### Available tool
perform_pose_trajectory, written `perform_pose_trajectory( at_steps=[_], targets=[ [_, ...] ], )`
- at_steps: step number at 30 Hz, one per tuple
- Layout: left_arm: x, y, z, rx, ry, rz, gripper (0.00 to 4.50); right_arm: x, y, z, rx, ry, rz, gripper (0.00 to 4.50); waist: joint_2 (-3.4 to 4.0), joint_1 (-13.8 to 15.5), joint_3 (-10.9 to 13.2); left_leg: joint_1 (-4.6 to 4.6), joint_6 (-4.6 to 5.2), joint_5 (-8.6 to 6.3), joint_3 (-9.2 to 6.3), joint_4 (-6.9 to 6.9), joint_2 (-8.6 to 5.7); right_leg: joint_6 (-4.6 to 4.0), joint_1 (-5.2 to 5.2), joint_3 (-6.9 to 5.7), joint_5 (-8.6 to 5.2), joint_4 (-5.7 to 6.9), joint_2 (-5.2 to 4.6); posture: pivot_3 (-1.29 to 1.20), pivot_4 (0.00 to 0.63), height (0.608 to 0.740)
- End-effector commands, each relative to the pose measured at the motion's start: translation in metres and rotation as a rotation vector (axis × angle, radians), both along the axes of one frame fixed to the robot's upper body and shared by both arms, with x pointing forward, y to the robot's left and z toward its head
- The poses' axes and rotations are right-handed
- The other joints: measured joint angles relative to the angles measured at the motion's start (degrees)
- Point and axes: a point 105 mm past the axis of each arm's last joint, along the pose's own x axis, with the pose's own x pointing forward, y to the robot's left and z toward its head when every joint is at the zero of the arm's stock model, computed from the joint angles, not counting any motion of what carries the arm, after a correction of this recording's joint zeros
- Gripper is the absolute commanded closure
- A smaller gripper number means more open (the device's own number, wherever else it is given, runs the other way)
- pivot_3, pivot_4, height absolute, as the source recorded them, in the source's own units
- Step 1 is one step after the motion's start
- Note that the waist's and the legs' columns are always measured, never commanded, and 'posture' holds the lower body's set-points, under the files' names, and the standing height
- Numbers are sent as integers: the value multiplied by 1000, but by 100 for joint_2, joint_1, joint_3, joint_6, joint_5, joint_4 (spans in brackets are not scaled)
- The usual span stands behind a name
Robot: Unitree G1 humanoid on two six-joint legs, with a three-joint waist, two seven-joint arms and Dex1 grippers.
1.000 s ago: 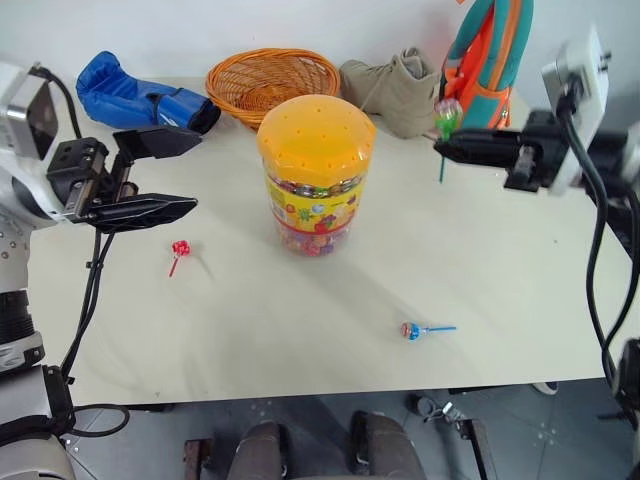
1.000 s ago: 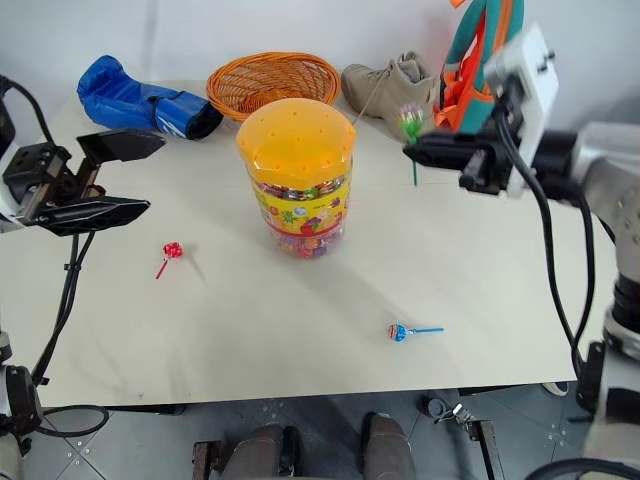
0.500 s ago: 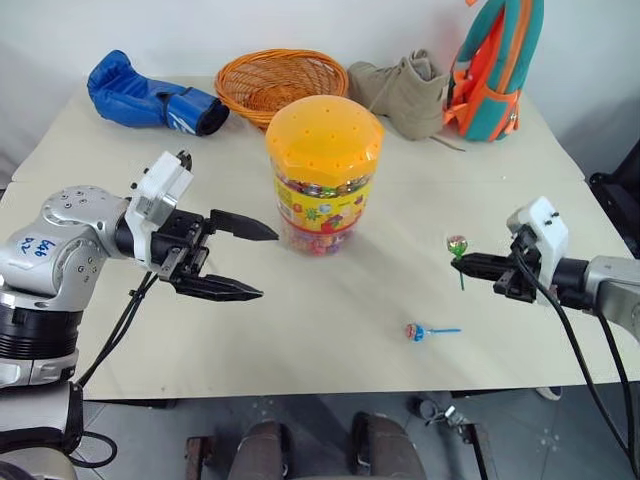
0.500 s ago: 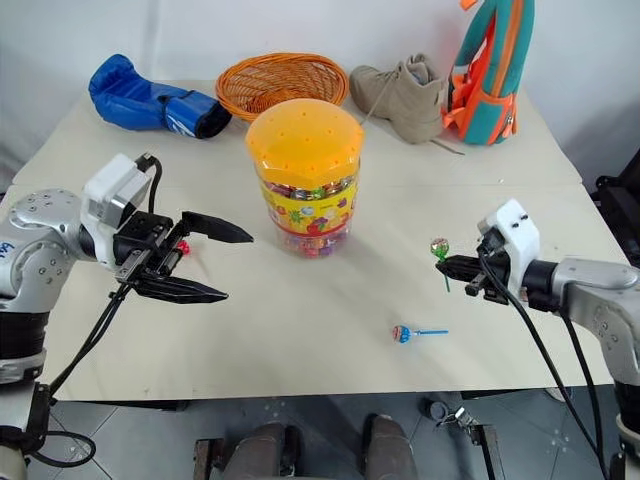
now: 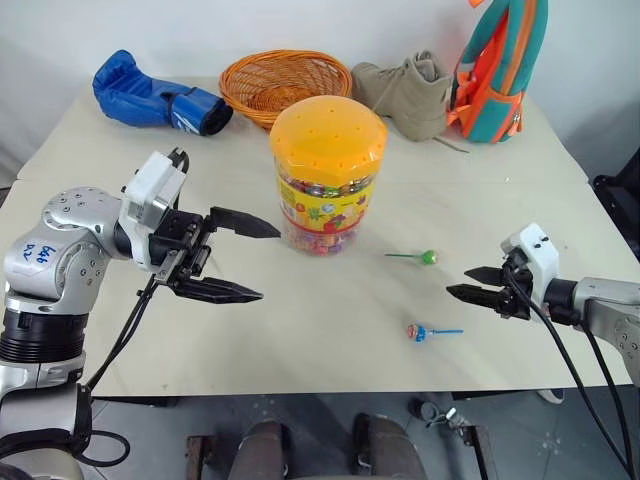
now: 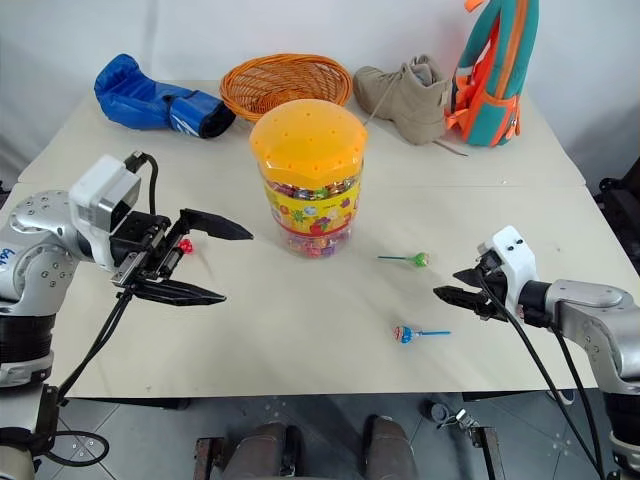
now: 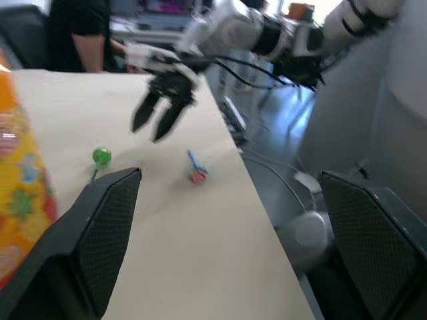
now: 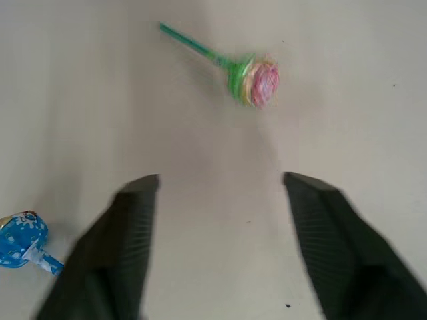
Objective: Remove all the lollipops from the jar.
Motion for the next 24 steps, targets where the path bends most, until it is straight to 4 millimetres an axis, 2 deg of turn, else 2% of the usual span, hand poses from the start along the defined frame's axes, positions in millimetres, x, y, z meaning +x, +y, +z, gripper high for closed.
perform_pose_trajectory(
  at_steps=[1, 8, 10, 14, 16, 19, 24],
  targets=[
    [0, 6, 13, -37, -13, 49, 0, -1, 0, 14, -4, -49, 24, 89, 0, 1, 0, 0, 0, 0, 0, 0, 0, 0, 0, 0, 0, 0, 0, 0, 150, 740],
    [3, 24, 1, -29, 13, 125, 0, -15, 41, 70, 110, -228, 267, 31, 0, -23, 0, 2, 0, 0, -1, -2, 4, 0, 0, -1, 0, 0, 4, 0, 150, 740],
    [6, 33, -4, -29, 3, 167, 0, -21, 49, 79, 129, -278, 351, 31, 1, -27, 0, 3, 0, 0, -2, -2, 4, 0, 0, -1, 0, 0, 4, 0, 150, 740],
    [11, 44, -9, -21, 6, 216, 0, -27, 51, 74, 99, -291, 441, 31, 0, 10, 0, 2, 1, 0, -1, -1, 2, 0, 2, -2, 0, -2, 2, 0, 150, 740],
    [13, 54, -12, -18, 3, 251, 0, -28, 47, 63, 52, -278, 486, 31, 0, 47, 0, 2, 2, -1, 0, 0, 1, 0, 3, -1, 0, -2, 1, 0, 150, 740],
    [15, 71, -19, -28, 35, 319, 0, -19, 36, 43, -55, -279, 514, 31, 0, 54, 0, 5, 3, -2, 3, 1, 0, 1, 4, 0, 0, -3, 1, 0, 150, 740],
    [13, 91, -26, -58, -6, 400, 0, -10, 29, 48, -46, -320, 494, 31, 2, 28, 1, 5, 3, -2, 6, 1, 3, 0, 1, 1, 0, 0, 2, 0, 150, 740]
  ],
)
